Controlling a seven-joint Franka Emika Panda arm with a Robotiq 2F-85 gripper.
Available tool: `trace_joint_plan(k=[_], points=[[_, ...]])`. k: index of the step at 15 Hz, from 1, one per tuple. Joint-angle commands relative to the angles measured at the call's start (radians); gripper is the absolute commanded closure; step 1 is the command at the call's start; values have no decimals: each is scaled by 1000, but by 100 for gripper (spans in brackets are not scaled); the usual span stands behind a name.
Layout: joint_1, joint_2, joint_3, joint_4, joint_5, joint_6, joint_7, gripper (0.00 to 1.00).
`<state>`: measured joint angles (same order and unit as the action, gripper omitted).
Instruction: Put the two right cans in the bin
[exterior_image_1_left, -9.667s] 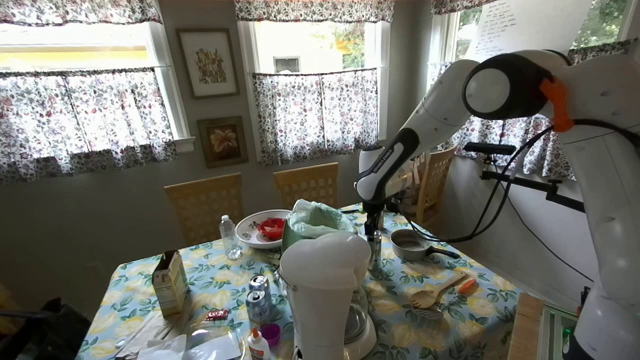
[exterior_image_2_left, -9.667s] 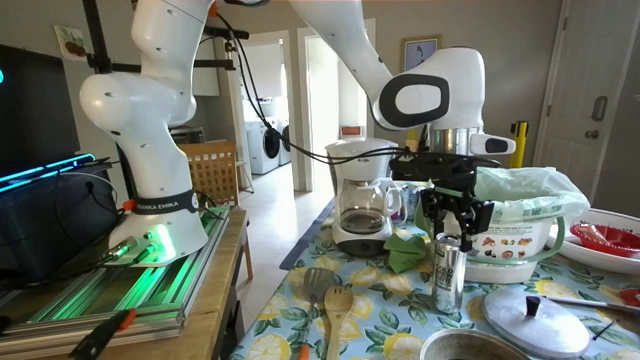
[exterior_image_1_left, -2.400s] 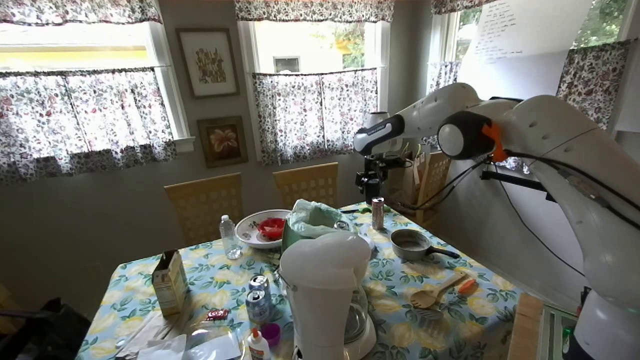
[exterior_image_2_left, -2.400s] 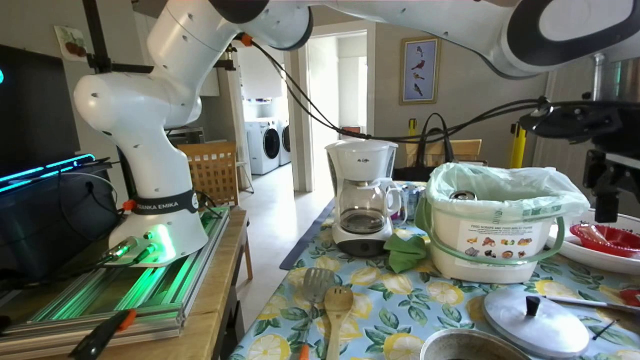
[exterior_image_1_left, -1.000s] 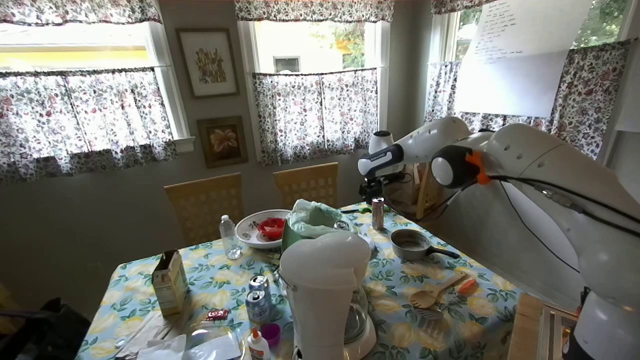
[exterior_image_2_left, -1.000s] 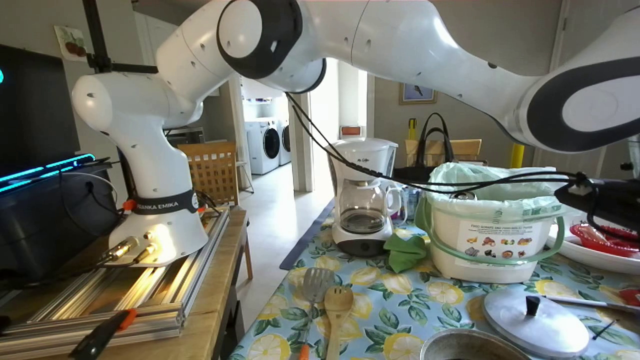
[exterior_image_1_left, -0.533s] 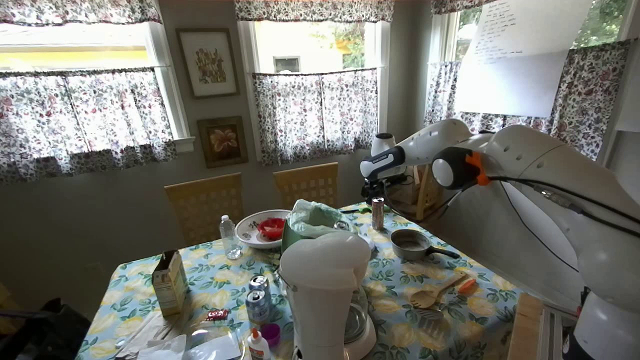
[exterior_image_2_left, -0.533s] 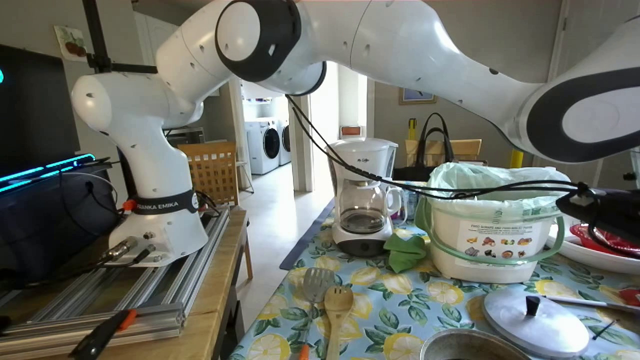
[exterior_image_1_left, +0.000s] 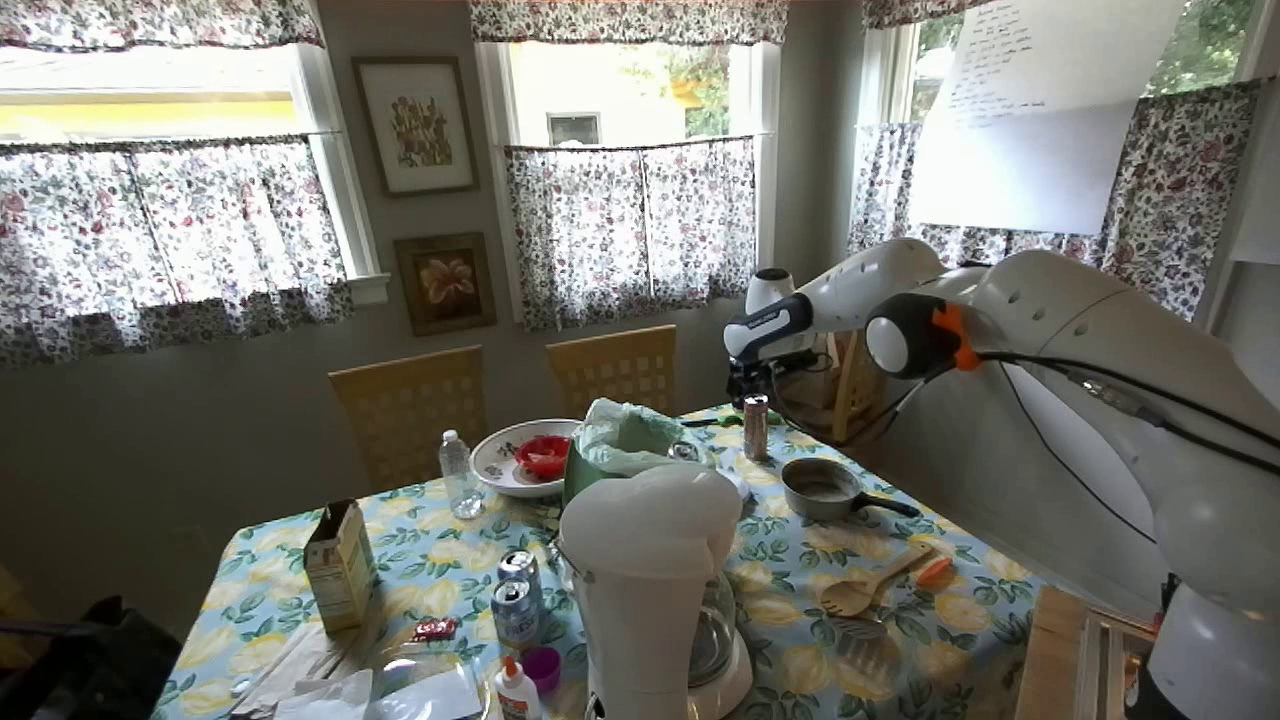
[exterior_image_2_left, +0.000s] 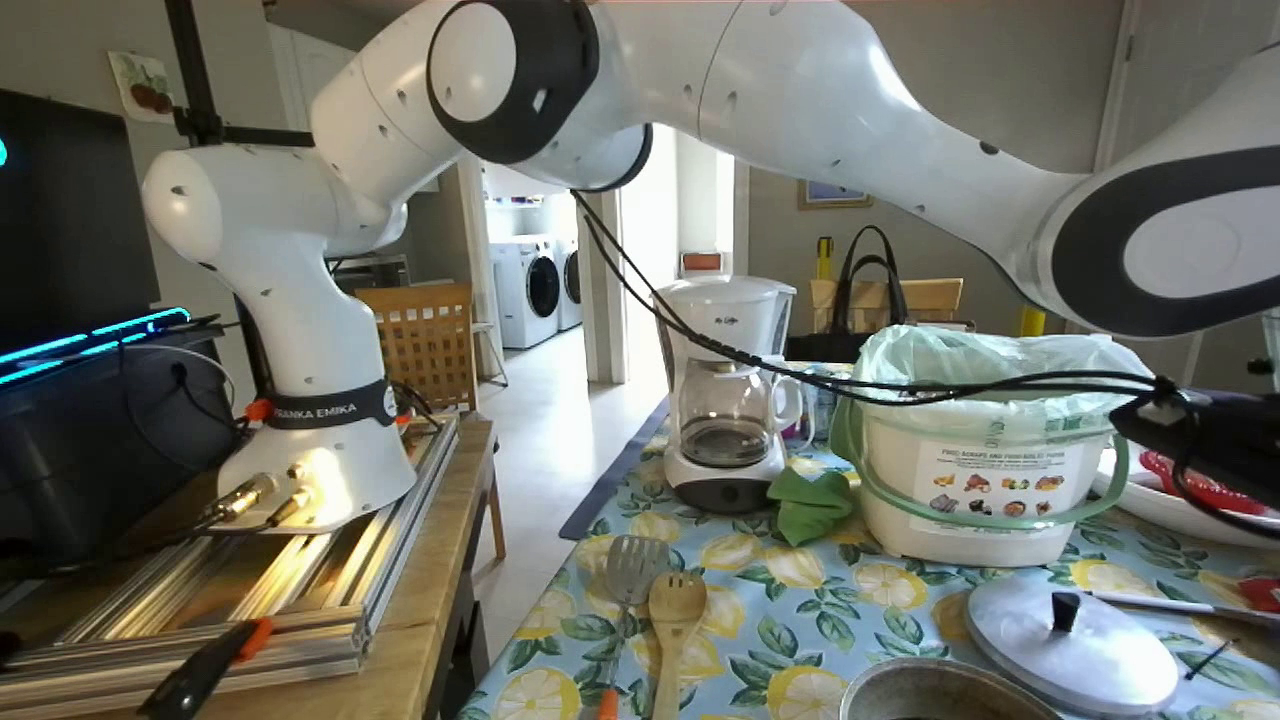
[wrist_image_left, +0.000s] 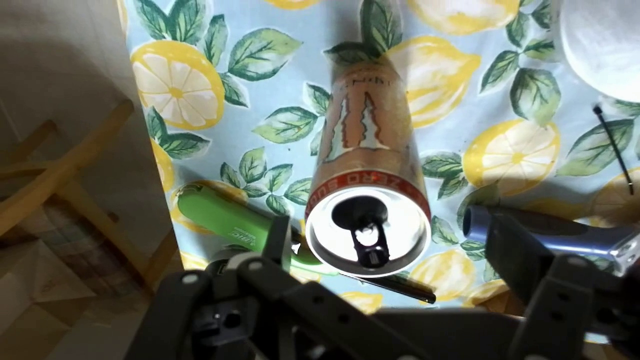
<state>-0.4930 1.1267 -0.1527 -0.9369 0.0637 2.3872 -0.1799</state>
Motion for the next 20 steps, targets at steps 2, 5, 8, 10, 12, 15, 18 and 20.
trace_joint_plan(k=[2, 5, 8, 10, 12, 15, 18, 20], points=[[-1, 17, -4, 0, 1, 23, 10, 0], [-3, 23, -8, 2, 1, 23, 12, 0], [-3, 30, -13, 5, 2, 25, 17, 28], [-2, 29, -13, 4, 3, 28, 17, 34], [-1, 28, -12, 3, 3, 31, 18, 48], [2, 17, -9, -9, 3, 18, 12, 63], [14, -7, -11, -36, 0, 6, 16, 63], [24, -37, -11, -73, -2, 2, 12, 63]])
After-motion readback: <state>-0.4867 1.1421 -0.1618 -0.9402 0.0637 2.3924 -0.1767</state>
